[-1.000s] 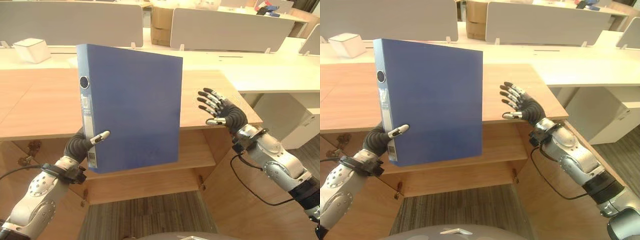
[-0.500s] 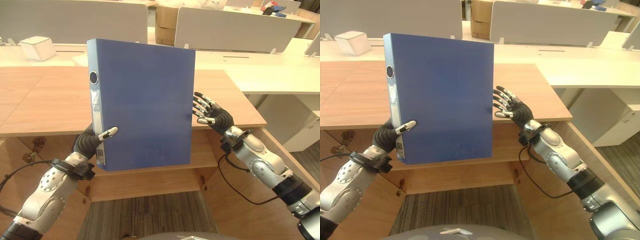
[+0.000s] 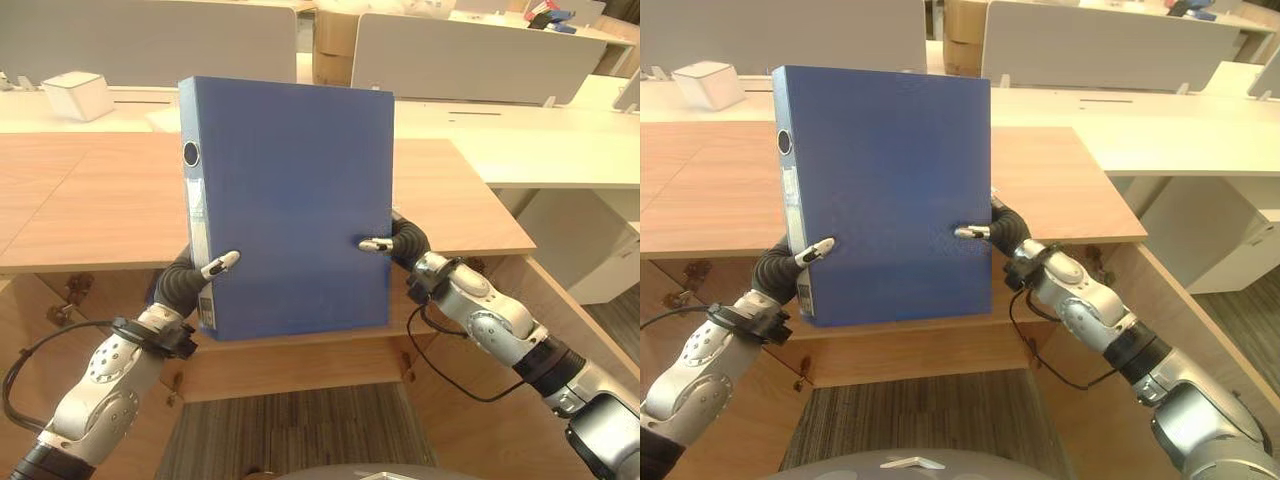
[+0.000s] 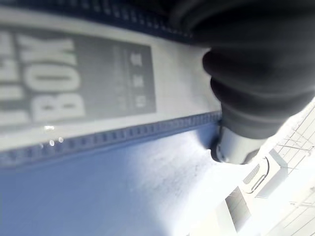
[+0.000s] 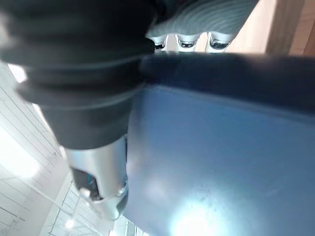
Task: Put the empty folder in the office cabinet
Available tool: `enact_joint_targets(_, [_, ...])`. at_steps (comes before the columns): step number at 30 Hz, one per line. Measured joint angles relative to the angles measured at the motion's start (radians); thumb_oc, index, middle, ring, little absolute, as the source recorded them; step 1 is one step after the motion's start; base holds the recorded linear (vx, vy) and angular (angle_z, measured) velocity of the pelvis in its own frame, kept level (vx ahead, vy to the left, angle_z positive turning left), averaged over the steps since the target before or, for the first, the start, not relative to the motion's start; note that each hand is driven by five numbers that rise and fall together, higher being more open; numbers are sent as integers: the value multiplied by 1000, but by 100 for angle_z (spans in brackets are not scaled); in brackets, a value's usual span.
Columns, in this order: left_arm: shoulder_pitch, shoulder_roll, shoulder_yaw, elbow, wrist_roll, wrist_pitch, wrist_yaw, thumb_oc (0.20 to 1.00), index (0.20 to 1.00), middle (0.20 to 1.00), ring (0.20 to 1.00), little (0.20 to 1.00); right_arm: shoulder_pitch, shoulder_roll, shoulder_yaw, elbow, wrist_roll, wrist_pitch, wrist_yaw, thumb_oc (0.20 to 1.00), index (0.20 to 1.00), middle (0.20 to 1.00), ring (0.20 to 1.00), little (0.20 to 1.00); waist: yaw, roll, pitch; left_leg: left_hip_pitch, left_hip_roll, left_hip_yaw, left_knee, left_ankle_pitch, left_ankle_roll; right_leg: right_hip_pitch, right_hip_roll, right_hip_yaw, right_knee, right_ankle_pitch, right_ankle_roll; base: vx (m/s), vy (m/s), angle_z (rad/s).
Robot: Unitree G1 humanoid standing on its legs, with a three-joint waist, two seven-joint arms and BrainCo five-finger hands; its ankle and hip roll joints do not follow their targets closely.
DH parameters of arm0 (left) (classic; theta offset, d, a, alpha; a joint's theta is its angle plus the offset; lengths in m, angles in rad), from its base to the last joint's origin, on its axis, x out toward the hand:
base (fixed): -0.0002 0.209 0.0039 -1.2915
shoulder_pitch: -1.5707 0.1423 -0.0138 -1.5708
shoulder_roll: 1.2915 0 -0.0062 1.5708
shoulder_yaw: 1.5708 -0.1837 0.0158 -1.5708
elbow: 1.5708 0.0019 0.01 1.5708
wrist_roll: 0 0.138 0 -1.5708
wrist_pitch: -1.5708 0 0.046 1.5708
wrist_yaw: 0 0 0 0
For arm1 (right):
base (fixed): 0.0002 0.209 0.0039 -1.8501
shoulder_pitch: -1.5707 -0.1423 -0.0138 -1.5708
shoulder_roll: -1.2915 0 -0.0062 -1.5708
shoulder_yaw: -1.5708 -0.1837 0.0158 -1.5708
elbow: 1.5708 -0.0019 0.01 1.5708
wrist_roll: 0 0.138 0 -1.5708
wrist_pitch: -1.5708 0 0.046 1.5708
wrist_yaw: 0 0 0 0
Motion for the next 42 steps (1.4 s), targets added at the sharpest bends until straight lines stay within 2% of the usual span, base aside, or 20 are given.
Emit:
enact_joint_targets(1, [0, -9, -2, 1, 0, 0, 8, 200, 200, 200, 200, 200, -14, 15, 3, 20, 0, 1, -6, 1000, 1000, 1000, 1000, 1000, -1, 0, 0, 0, 0, 0, 0, 0, 0, 0, 0, 0, 0, 0, 0, 0, 0, 0])
enact_joint_targets(2, [-1, -16, -7, 2, 0, 0, 16, 200, 200, 200, 200, 200, -30, 21, 6, 39, 0, 4, -6, 909, 909, 909, 909, 909, -1, 1, 1, 0, 0, 0, 0, 1, 0, 0, 0, 0, 0, 0, 0, 0, 0, 0])
enact_joint_targets(3, [-1, -16, -7, 2, 0, 0, 16, 200, 200, 200, 200, 200, -30, 21, 6, 39, 0, 4, -6, 909, 909, 909, 909, 909, -1, 1, 1, 0, 0, 0, 0, 1, 0, 0, 0, 0, 0, 0, 0, 0, 0, 0])
enact_joint_targets(5, [-2, -32, -15, 4, 0, 0, 26, 200, 200, 200, 200, 200, -38, 20, 6, 42, 0, 5, -10, 200, 200, 200, 200, 200, 0, 3, 1, 0, 0, 0, 0, 1, 0, 0, 0, 0, 0, 0, 0, 0, 0, 0])
enact_joint_targets(10, [-2, -40, -15, 8, 0, 0, 27, 200, 200, 200, 200, 200, -38, 33, 1, 43, -3, 4, -22, 200, 200, 200, 200, 200, -3, 7, 2, 0, 0, 0, 0, 1, 0, 0, 0, 0, 1, 0, 0, 0, 0, 0])
enact_joint_targets(15, [6, -106, -9, 19, 7, 1, 23, 200, 200, 200, 200, 200, -24, 92, -55, 53, -120, -16, -26, 200, 200, 200, 200, 200, -4, 20, 1, 1, 0, 0, 0, 1, 0, 0, 0, 1, 1, 0, 0, 0, 0, 0])
enact_joint_targets(17, [10, -149, -10, 22, 32, 0, 25, 746, 746, 746, 746, 746, -5, 107, -75, 54, -176, -38, -33, 200, 200, 200, 200, 200, -1, 25, -2, 0, 0, 0, 0, 1, 0, 0, 0, 0, 3, 0, 0, 0, 0, 0])
enact_joint_targets(18, [34, -186, 4, 28, 61, 1, 27, 790, 790, 790, 790, 790, 29, 106, -95, 31, -227, -37, -38, 200, 200, 200, 200, 200, 0, 29, -1, 0, 0, 0, 0, 1, 0, 0, 0, 0, 4, -1, -1, 21, -11, 6])
enact_joint_targets(19, [70, -307, 94, 27, 146, -8, 39, 918, 918, 918, 918, 918, 152, 110, -188, -95, -354, -46, -44, 200, 200, 200, 200, 200, 3, 33, 1, -3, -3, -6, 0, 0, 1, -2, -3, -4, -1, -5, -3, 19, -20, 9])
enact_joint_targets(20, [93, -379, 150, 54, 167, -25, 91, 1000, 1000, 1000, 1000, 1000, 225, 108, -233, -130, -423, -70, -53, 200, 200, 200, 200, 200, -1, 39, 0, -1, -3, -8, 0, 0, 2, 4, -2, -8, 4, -6, -3, 17, -23, 11])
enact_joint_targets(21, [101, -388, 163, 87, 189, -36, 126, 1000, 1000, 1000, 1000, 1000, 268, 97, -259, -130, -462, -81, -63, 200, 200, 200, 200, 200, -1, 45, 0, -2, -1, -11, 0, 0, 2, 3, -1, -11, 4, -8, -4, 9, -17, 12])
enact_joint_targets(22, [94, -417, 201, 114, 237, -47, 152, 1000, 1000, 1000, 1000, 1000, 342, 108, -345, -136, -531, -100, -70, 200, 200, 200, 200, 200, 1, 48, 1, -6, 0, -18, -1, 0, 2, 3, -1, -17, 0, -11, -3, 0, -3, 9])
enact_joint_targets(23, [94, -417, 201, 114, 237, -47, 152, 1000, 1000, 1000, 1000, 1000, 342, 108, -345, -136, -531, -100, -70, 200, 200, 200, 200, 200, 1, 48, 1, -6, 0, -18, -1, 0, 2, 3, -1, -17, 0, -11, -3, -2, -15, 13])
enact_joint_targets(24, [114, -464, 247, 133, 267, -67, 184, 1000, 1000, 1000, 1000, 1000, 408, 107, -406, -130, -567, -110, -95, 200, 200, 200, 200, 200, 1, 52, 3, -8, -1, -25, -2, -1, 2, 5, -1, -23, -2, -12, -3, -3, -24, 7])
enact_joint_targets(25, [130, -457, 255, 141, 270, -70, 204, 1000, 1000, 1000, 1000, 1000, 419, 94, -416, -114, -569, -109, -114, 200, 200, 200, 200, 200, -4, 56, 4, -12, 0, -27, -4, 0, 2, 5, 0, -23, -2, -12, -4, -6, -35, 9])
enact_joint_targets(27, [144, -489, 260, 148, 340, -87, 230, 1000, 1000, 1000, 1000, 1000, 514, 92, -454, -146, -602, -139, -107, 200, 200, 200, 200, 200, -4, 64, 2, -20, 1, -31, -1, 2, 2, 0, 1, -27, 0, -12, -4, -4, -28, 4])
enact_joint_targets(36, [234, -482, 259, 241, 490, -116, 221, 1000, 1000, 1000, 1000, 1000, 658, 4, -346, -172, -683, -133, 46, 200, 200, 200, 200, 200, -1, 61, 3, -31, 1, -39, -3, 3, 2, -9, 0, -35, -2, -13, -3, -5, -11, 2])
enact_joint_targets(42, [337, -476, 254, 251, 564, -116, 221, 1000, 1000, 1000, 1000, 1000, 701, -36, -345, -192, -796, -161, 76, 200, 200, 200, 200, 200, -1, 56, 12, -40, 1, -46, -1, 7, 2, -14, -1, -43, -2, -12, -3, -18, -6, 4])
